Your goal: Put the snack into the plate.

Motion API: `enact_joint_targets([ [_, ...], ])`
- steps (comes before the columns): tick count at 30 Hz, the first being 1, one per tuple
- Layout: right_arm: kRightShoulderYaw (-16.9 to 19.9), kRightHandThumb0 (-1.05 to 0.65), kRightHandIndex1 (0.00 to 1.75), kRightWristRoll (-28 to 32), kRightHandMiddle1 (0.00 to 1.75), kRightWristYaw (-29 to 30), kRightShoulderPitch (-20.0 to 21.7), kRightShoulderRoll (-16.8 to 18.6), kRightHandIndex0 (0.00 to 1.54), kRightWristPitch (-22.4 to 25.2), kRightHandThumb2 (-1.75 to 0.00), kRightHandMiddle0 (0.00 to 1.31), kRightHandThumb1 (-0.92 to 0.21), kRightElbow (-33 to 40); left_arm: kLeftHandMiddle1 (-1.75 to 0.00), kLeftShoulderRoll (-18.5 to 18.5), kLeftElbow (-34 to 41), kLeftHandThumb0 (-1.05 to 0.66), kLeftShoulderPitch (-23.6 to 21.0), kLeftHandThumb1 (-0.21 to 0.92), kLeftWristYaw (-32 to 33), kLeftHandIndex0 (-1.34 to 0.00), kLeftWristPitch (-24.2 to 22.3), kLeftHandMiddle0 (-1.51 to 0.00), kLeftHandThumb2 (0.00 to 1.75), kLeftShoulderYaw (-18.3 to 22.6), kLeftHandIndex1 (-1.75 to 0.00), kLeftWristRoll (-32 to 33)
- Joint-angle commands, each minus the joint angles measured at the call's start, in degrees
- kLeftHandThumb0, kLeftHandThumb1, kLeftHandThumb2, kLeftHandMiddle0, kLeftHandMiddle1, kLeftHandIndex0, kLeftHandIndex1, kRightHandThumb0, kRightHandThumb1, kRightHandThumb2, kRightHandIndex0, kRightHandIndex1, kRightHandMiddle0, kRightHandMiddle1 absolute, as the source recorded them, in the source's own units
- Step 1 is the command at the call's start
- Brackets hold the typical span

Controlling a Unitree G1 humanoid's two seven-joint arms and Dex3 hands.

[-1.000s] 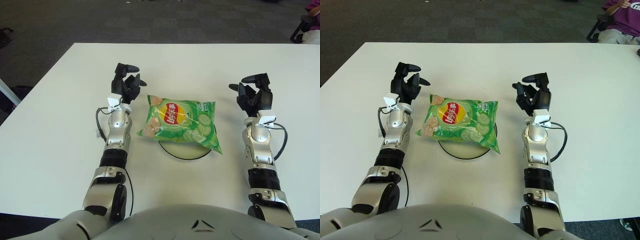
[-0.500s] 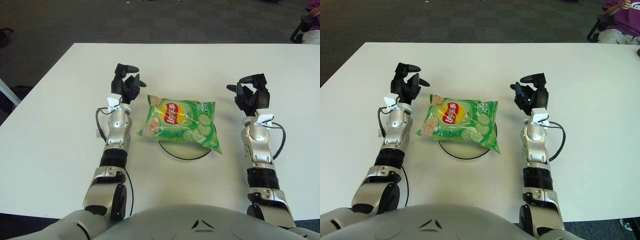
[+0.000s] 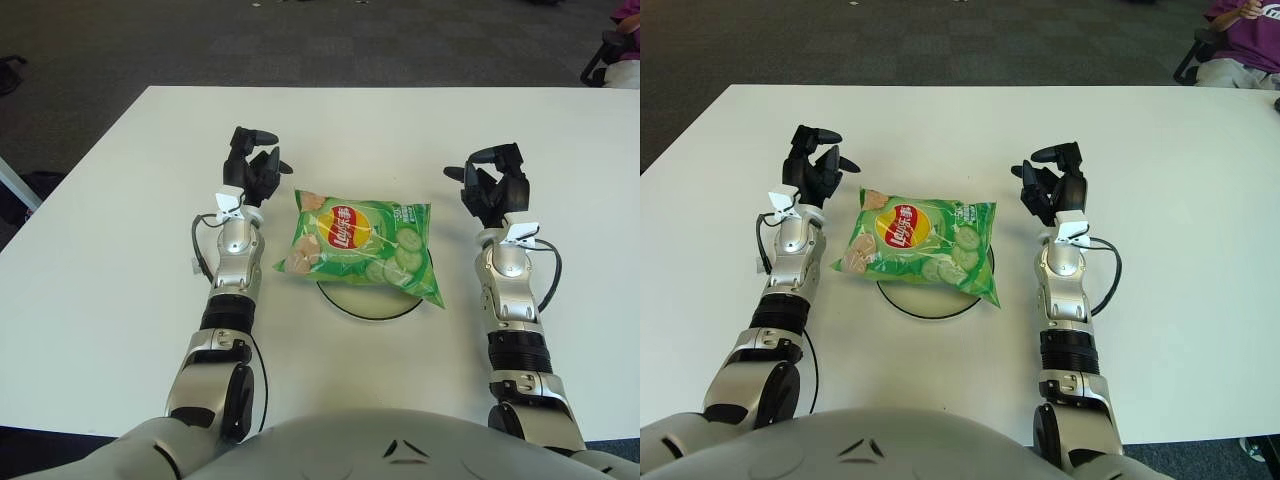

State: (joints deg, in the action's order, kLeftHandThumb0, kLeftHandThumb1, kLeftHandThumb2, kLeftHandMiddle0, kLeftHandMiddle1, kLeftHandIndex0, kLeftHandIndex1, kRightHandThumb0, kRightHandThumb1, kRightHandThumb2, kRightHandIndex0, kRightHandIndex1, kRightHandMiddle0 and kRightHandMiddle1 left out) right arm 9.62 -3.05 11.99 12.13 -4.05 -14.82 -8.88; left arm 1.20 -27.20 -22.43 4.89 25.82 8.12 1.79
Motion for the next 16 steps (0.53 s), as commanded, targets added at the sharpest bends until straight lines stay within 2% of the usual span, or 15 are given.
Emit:
enact_joint_targets([
  [1,0.5,-0.34,0.54,0.8,1.75,-0.2,0.7,0.0,0.88,0.7,-0.53,0.18,-0.92,0.2,-1.43,-0.6,-0.3,-0.35,-1.1,0.92,-0.2,-0.41,0.6,-0.87,0.32,0.1,-1.52,0.4],
  [16,0.4,-0.34,0.51,1.1,1.75,-0.3,1.0,0.4,0.89,1.1,-0.53,0.18,-0.92,0.1,-1.44,-0.8,-0.8,-0.35,-1.5,0.92,-0.2,-0.4,0.8,-0.85,0.33,0.0,-1.53,0.2],
])
